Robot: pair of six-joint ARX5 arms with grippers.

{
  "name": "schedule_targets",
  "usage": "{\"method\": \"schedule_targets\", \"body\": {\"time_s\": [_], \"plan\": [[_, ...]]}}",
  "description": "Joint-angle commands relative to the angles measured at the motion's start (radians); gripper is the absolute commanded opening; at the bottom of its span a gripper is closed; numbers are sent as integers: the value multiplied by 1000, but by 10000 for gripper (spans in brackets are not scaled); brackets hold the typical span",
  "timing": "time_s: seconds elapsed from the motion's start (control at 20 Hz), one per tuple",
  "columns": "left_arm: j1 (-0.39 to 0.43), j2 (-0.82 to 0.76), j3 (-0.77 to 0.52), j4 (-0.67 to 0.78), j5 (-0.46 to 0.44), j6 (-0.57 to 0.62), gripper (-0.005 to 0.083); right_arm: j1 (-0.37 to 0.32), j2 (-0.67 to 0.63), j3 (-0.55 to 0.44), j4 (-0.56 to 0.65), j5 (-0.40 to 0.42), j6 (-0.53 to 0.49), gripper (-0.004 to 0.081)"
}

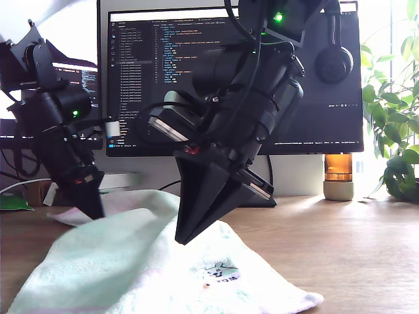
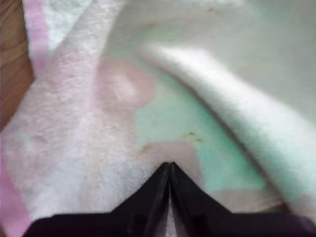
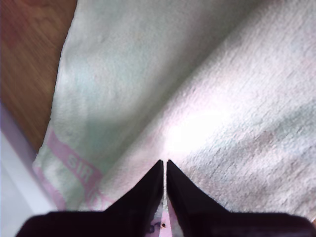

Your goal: Fold the tea towel to a neat square and place it to the right

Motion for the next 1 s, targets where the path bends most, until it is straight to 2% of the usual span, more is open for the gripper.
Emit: {"method": "schedule_targets", "body": {"time_s": [0.0, 0.1, 0.45, 0.7, 0.95], "plan": [[34, 34, -23, 6, -96, 30, -21, 2, 13, -18, 7, -5, 3, -13], [42, 34, -23, 28, -146, 35, -21, 2, 13, -18, 8, -5, 3, -13], [35, 18, -19, 86, -171, 41, -21, 2, 13, -18, 10, -5, 3, -13], [32, -60, -19, 50, -10, 45, -21, 2, 13, -18, 9, -6, 1, -13], [32, -142, -19, -18, 102, 60, -21, -15, 11, -18, 10, -5, -68, -13]]}}
